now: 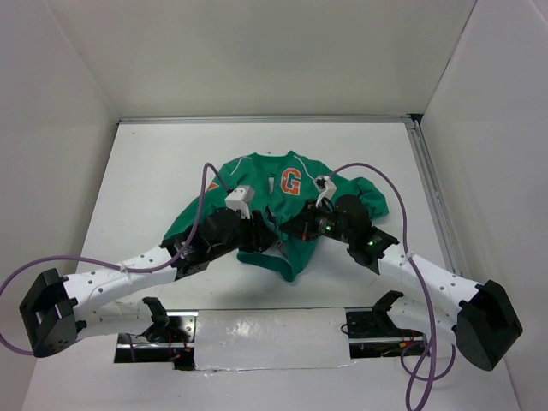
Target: Zip up the jacket
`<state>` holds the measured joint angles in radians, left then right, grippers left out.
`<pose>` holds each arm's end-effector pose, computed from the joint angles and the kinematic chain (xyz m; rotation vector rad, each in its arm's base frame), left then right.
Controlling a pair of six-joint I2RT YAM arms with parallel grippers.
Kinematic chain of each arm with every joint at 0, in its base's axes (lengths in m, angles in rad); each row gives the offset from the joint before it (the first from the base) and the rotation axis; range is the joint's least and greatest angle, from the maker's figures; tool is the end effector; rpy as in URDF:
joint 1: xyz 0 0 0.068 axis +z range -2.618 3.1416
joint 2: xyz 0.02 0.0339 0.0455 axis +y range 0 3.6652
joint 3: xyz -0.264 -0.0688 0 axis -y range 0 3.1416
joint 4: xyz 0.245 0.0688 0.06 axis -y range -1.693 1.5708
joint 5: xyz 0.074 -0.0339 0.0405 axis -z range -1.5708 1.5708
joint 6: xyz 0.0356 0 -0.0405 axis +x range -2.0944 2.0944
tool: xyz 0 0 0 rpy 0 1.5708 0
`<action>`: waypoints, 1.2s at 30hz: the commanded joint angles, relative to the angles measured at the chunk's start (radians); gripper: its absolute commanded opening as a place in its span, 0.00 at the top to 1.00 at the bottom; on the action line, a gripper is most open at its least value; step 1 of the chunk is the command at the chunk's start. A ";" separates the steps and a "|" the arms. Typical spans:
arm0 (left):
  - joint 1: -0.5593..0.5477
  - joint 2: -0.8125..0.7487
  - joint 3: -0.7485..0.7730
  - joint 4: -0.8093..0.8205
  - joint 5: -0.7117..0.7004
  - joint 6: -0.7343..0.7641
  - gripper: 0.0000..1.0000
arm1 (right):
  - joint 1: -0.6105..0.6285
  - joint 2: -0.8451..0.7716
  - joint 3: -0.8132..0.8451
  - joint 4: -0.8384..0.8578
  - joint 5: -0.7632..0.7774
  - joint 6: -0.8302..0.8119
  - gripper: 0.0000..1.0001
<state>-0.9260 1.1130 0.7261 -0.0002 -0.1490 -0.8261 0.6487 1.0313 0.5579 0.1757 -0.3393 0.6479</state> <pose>0.1569 -0.1998 0.2722 -0.0004 2.0928 -0.9795 0.1782 0.1500 0.2502 -0.2565 2.0191 1.1770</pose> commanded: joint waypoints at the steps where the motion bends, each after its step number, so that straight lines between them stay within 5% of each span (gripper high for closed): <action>1: 0.007 -0.027 0.029 0.037 0.038 -0.002 0.44 | -0.001 -0.043 -0.010 0.087 -0.059 -0.033 1.00; 7: 0.009 -0.027 0.033 0.035 0.057 -0.005 0.52 | 0.000 -0.036 -0.013 0.094 -0.058 -0.027 1.00; 19: 0.013 -0.065 -0.021 0.112 0.141 0.062 0.46 | -0.001 -0.037 -0.016 0.122 -0.012 0.024 1.00; 32: 0.013 -0.018 0.001 0.112 0.169 0.090 0.98 | -0.001 -0.028 -0.012 0.142 -0.018 0.038 1.00; 36: 0.012 0.018 0.019 0.082 0.175 0.096 1.00 | -0.001 -0.030 0.014 0.142 0.008 0.056 1.00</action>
<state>-0.9165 1.1057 0.7109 0.0578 0.0006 -0.7578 0.6479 1.0180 0.5468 0.2165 -0.3431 0.6807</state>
